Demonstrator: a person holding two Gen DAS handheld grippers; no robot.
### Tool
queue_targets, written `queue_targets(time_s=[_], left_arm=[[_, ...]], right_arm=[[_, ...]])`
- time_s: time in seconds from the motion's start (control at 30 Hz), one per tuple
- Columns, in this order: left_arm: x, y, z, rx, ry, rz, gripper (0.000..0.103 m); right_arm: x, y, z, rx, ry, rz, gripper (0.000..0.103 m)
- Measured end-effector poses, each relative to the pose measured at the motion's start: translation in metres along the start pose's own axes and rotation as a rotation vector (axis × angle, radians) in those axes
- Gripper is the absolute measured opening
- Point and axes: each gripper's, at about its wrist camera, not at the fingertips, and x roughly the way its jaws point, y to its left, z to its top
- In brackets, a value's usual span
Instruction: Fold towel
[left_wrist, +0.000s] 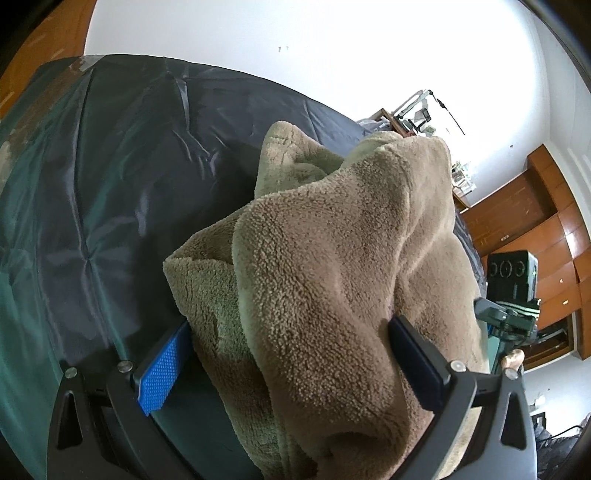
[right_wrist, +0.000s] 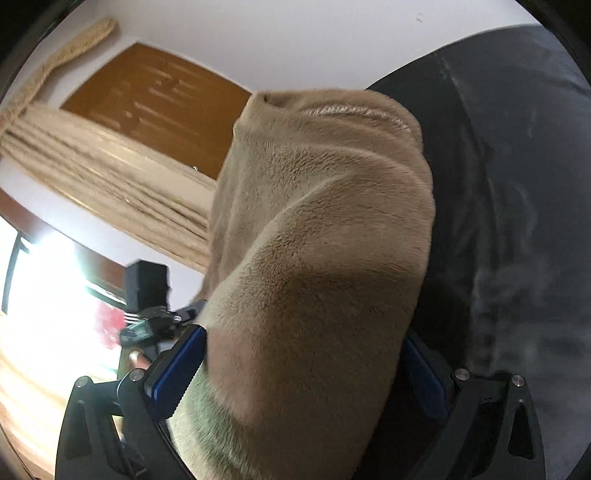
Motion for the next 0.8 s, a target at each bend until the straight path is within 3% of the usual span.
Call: queue_targets(time_s=[0.3,0.37,0.47,0.53,0.8], left_arm=[[0.008,-0.007,0.008,0.048,0.049,0.009,0.102],[0.011,-0.012,0.008,0.075,0.054,-0.007,0.102],[0.013,-0.016,0.006,0.099,0.064,-0.039,0.095],[0.013,-0.015,0.006,0.079,0.076,-0.055,0.083],[0.0,-0.023,-0.001,0.061,0.054,-0.029,0.06]], right_arm=[[0.012,0.01,0.005,-0.06,0.022,-0.016,0.102],[0.016,0.014,0.005,-0.08,0.026,-0.011,0.096],[0.019,0.016,0.003,-0.106,0.027,-0.002,0.079],[0.017,0.017,0.003,-0.113,0.009,0.004,0.071],[0.001,0.038,0.0,-0.185,-0.092,-0.034,0.059]])
